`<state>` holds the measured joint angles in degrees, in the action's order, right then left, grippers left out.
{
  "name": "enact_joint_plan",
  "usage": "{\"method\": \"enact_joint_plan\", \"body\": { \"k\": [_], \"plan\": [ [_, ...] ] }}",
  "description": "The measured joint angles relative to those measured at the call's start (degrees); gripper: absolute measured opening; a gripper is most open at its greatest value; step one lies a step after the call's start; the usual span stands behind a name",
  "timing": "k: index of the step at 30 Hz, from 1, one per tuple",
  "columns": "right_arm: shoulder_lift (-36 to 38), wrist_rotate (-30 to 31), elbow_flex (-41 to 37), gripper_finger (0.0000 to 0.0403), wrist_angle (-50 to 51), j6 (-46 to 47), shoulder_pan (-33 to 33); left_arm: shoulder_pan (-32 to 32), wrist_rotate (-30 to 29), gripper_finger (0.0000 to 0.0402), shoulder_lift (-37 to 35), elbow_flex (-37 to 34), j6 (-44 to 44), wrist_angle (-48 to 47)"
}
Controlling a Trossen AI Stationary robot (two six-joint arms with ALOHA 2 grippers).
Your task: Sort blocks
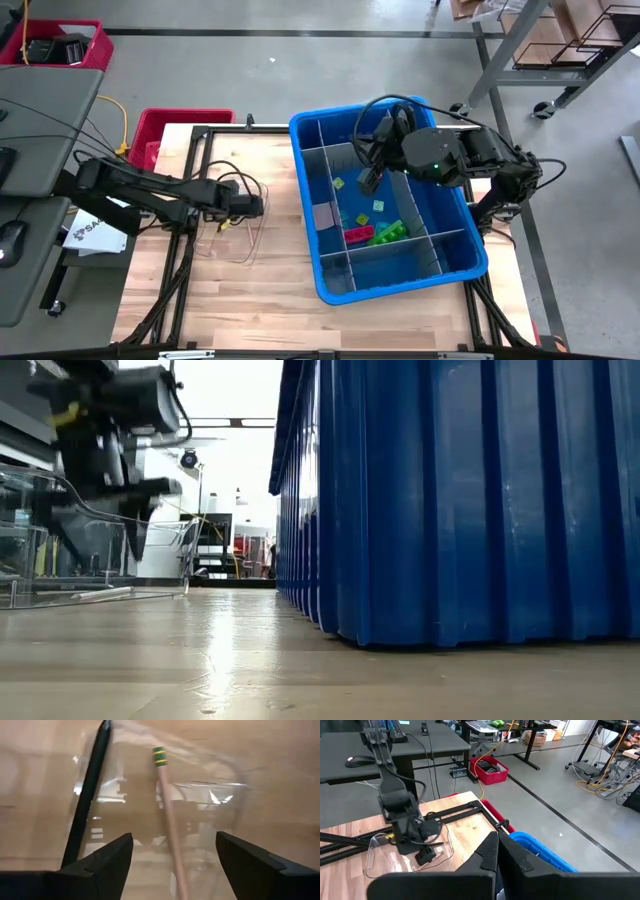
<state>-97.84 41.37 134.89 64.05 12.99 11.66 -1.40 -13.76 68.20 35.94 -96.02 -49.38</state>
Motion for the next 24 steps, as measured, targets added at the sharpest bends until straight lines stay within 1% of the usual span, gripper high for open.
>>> {"method": "enact_joint_plan", "body": {
  "k": [3, 7, 11, 13, 15, 17, 19, 20, 24],
  "plan": [
    [0.0, -0.1, 0.0, 0.0000, 0.0, 0.0, 0.0, 1.6, 1.3, 0.0259, 1.5, -2.3, -1.1, 3.0],
    [0.0, -0.2, 0.0, 0.0000, 0.0, 0.0, 0.0, 3.7, 1.2, 0.0232, 4.2, -3.5, -1.3, 6.6],
    [0.0, -0.3, 0.0, 0.0000, 0.0, 0.0, 0.0, 5.5, 1.5, 0.0197, 8.7, -3.4, 1.1, 8.9],
    [0.0, -0.5, 0.0, 0.0000, 0.0, 0.0, 0.0, 6.1, 2.4, 0.0170, 10.9, -3.3, 2.7, 9.9],
    [0.0, -1.3, 0.0, 0.0000, 0.0, 0.0, 0.0, 6.3, 3.4, 0.0135, 12.4, -3.0, 3.8, 12.0],
    [0.0, -2.3, 0.0, 0.0000, 0.0, 0.0, 0.0, 6.3, 3.7, 0.0089, 12.8, -3.0, 4.8, 13.0],
    [0.0, -2.7, 0.0, 0.0000, 0.0, 0.0, 0.0, 6.3, 3.7, 0.0035, 12.6, -3.2, 5.0, 13.8],
    [0.0, -2.7, 0.0, 0.0000, 0.0, 0.0, 0.0, 6.3, 3.7, 0.0020, 12.1, -3.2, 5.4, 13.7],
    [0.0, -2.8, 0.0, 0.0000, 0.3, 0.0, 0.0, 6.3, 2.5, 0.0014, 9.7, -2.2, 7.0, 10.0]
  ]
}}
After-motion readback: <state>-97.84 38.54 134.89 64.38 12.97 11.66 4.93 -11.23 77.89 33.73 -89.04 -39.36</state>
